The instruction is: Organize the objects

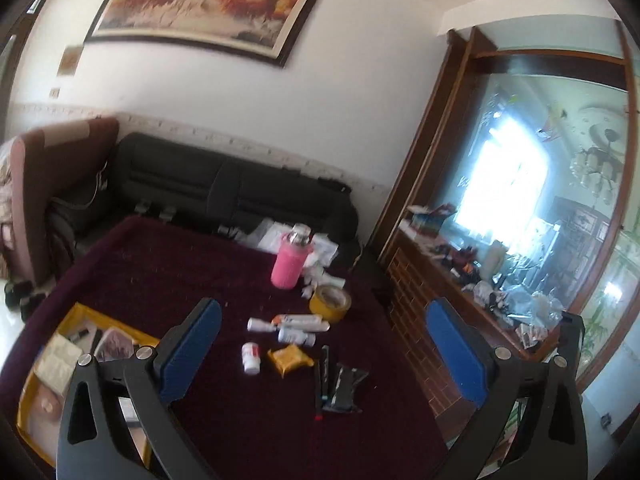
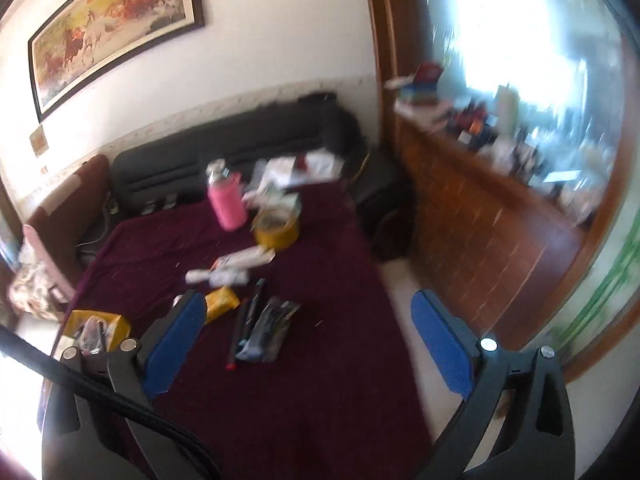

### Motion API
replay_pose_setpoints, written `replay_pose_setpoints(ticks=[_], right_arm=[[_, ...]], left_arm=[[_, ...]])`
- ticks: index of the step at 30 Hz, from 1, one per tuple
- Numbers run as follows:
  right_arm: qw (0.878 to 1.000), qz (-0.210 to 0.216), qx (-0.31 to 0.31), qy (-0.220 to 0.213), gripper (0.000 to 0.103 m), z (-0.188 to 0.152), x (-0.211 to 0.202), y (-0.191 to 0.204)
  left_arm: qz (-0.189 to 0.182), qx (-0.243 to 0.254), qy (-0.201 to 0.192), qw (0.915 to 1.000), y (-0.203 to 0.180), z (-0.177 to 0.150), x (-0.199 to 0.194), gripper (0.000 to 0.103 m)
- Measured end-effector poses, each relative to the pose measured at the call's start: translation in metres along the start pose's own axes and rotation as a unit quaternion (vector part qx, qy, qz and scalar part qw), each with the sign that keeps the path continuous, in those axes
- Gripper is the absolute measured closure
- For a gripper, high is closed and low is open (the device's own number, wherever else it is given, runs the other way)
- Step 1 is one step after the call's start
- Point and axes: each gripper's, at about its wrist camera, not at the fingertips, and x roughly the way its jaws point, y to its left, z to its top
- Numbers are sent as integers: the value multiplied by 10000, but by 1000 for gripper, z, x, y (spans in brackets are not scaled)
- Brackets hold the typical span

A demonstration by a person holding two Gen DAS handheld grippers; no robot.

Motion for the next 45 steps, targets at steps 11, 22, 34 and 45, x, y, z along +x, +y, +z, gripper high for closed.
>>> replay_pose_setpoints(ticks=[11, 22, 34, 45], right_arm=[[9915, 315, 1249, -157, 1, -46, 117, -1], [9921, -337, 1137, -412, 1, -61, 174, -16], [9905, -508, 1276, 15, 1, -66, 198, -29], [9973, -165, 689, -189, 1, -68, 183, 13]], left_arm=[[1081, 554, 1568, 9801, 41, -90, 154, 3], [1680, 611, 2038, 9625, 81, -130, 273, 8], [1310, 1108, 2464, 9539, 75, -141, 304, 74], [824, 613, 1535, 9828, 98, -114, 124, 74]])
